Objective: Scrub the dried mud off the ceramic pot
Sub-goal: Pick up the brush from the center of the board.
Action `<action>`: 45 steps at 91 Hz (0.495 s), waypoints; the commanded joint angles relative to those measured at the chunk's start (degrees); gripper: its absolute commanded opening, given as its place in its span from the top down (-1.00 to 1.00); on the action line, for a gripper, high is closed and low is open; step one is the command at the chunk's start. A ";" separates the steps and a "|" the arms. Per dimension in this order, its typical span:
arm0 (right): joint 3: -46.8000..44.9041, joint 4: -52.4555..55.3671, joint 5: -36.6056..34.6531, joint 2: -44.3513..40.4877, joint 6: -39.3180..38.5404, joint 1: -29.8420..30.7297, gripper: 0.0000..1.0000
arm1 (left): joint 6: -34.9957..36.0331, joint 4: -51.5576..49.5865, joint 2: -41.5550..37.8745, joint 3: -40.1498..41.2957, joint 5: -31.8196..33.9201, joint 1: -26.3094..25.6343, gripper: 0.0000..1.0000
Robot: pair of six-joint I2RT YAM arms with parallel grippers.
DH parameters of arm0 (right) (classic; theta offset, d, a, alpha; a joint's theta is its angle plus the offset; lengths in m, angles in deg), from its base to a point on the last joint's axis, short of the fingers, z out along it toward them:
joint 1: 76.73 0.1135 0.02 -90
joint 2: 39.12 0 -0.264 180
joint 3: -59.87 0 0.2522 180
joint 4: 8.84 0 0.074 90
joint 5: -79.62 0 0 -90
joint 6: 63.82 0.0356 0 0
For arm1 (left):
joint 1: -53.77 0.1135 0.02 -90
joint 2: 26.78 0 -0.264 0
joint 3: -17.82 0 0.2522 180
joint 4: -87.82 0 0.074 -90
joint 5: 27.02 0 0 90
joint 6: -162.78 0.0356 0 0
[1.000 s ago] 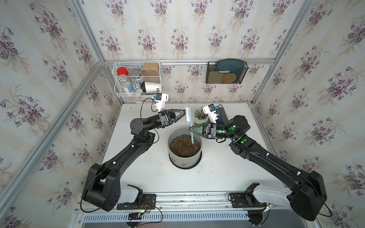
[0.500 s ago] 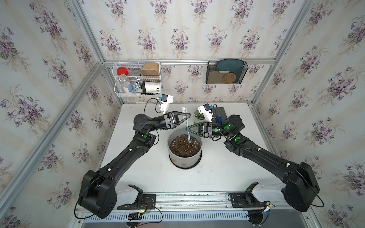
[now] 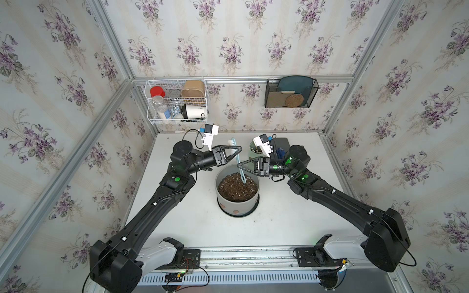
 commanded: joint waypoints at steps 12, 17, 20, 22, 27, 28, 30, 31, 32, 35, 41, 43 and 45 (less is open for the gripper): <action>7.14 27.72 -17.38 -1.80 -15.37 3.25 -0.76 | 1.28 -9.49 0.19 -2.71 9.83 0.11 1.00; 9.68 33.88 -23.30 -1.38 -19.24 5.10 -0.78 | -0.79 -9.06 0.73 -2.27 10.12 0.10 1.00; 11.40 36.86 -27.19 -1.00 -20.70 6.00 -0.72 | -2.32 -8.45 1.07 -1.94 9.98 0.05 1.00; 12.16 38.51 -29.30 -0.78 -21.53 6.46 -0.65 | -3.02 -8.11 1.25 -1.70 9.90 0.08 1.00; 13.02 40.70 -33.22 -0.46 -22.64 7.49 -0.50 | -4.71 -6.58 1.62 -0.96 9.56 0.10 1.00; 13.07 40.90 -33.62 -0.41 -22.78 7.65 -0.46 | -4.98 -6.25 1.72 -0.87 9.52 0.10 1.00; 13.11 41.19 -34.60 -0.37 -22.96 7.93 -0.36 | -5.49 -5.91 1.90 -0.68 9.45 0.10 1.00; 13.12 41.23 -34.97 -0.36 -23.03 8.05 -0.30 | -5.68 -5.83 1.99 -0.60 9.43 0.05 1.00; 13.12 41.30 -35.20 -0.31 -23.11 8.24 -0.25 | -5.86 -5.78 2.03 -0.55 9.46 0.07 1.00; 13.32 41.57 -36.32 -0.15 -23.45 8.64 -0.10 | -6.14 -5.79 2.21 -0.45 9.53 0.08 1.00; 14.12 42.91 -38.82 0.24 -24.17 9.54 0.06 | -6.14 -6.41 2.29 -0.57 10.01 0.07 1.00; 14.36 43.25 -39.44 0.54 -24.40 9.81 0.10 | -6.13 -6.85 2.33 -0.59 10.26 0.09 1.00; 14.60 43.42 -39.83 0.70 -24.59 10.00 0.16 | -6.13 -7.12 2.27 -0.59 10.49 0.14 1.00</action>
